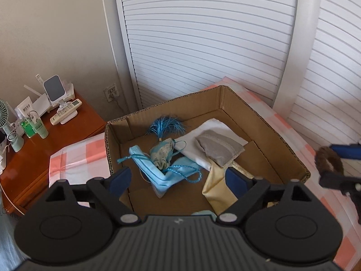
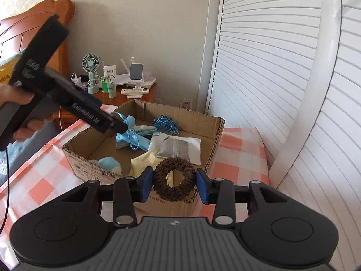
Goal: Organize soft objects
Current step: 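Open the left tool over the box while the right tool lowers the hair tie in and opens, then move the left tool to the grey sachet while the right tool reaches the orange earplug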
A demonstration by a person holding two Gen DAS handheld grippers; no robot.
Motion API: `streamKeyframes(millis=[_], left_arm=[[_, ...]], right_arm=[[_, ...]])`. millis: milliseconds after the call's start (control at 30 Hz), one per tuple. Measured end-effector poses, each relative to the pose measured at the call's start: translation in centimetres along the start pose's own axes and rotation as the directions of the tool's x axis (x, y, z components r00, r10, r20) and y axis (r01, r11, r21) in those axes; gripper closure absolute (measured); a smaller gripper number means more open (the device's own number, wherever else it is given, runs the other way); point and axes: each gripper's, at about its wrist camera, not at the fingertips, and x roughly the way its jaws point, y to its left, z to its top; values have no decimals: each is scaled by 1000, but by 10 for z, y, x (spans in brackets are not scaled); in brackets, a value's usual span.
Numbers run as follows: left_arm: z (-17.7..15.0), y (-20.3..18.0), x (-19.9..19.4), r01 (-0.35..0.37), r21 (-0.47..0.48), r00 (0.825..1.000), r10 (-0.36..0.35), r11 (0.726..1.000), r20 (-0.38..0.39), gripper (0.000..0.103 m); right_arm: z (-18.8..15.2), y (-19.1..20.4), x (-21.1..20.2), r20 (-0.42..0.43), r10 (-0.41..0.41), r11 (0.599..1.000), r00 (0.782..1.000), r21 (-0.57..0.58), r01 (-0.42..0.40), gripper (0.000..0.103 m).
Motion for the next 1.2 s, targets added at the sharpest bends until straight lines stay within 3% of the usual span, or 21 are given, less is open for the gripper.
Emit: streamKeyframes(millis=[133, 200, 267, 300, 367, 433, 600, 933, 1200], left_arm=[[-8, -1, -14, 0, -3, 1000, 0, 1000, 15, 11], [-13, -3, -21, -4, -7, 1000, 4, 1000, 26, 9], [-18, -5, -27, -2, -7, 999, 2, 1000, 32, 9], [-20, -6, -30, -4, -5, 999, 4, 1000, 33, 8], [-26, -7, -35, -7, -4, 999, 7, 1000, 37, 7], [-30, -9, -38, -9, -4, 999, 9, 1000, 38, 7], [-36, -17, -46, -17, 1, 999, 17, 1000, 45, 7], [-54, -36, -77, -34, 2, 996, 34, 999, 82, 7], [-99, -57, -106, -41, -18, 992, 43, 999, 122, 2]], right_arm=[[23, -1, 22, -8, 2, 1000, 1000, 9, -2, 57], [34, 1, 35, -8, -9, 1000, 1000, 4, 9, 52], [40, 2, 44, -4, -25, 1000, 1000, -3, 25, 36], [42, 1, 49, -9, -35, 999, 999, 5, 35, 22], [41, -1, 53, -11, -39, 999, 999, 20, 40, 10], [37, -3, 51, -9, -30, 999, 1000, 36, 30, 5], [23, -5, 41, -18, -24, 998, 1000, 62, 25, 0], [-11, -18, 14, -35, -22, 993, 999, 116, 26, 0], [-54, -23, 19, -84, -58, 990, 995, 120, 68, 0]])
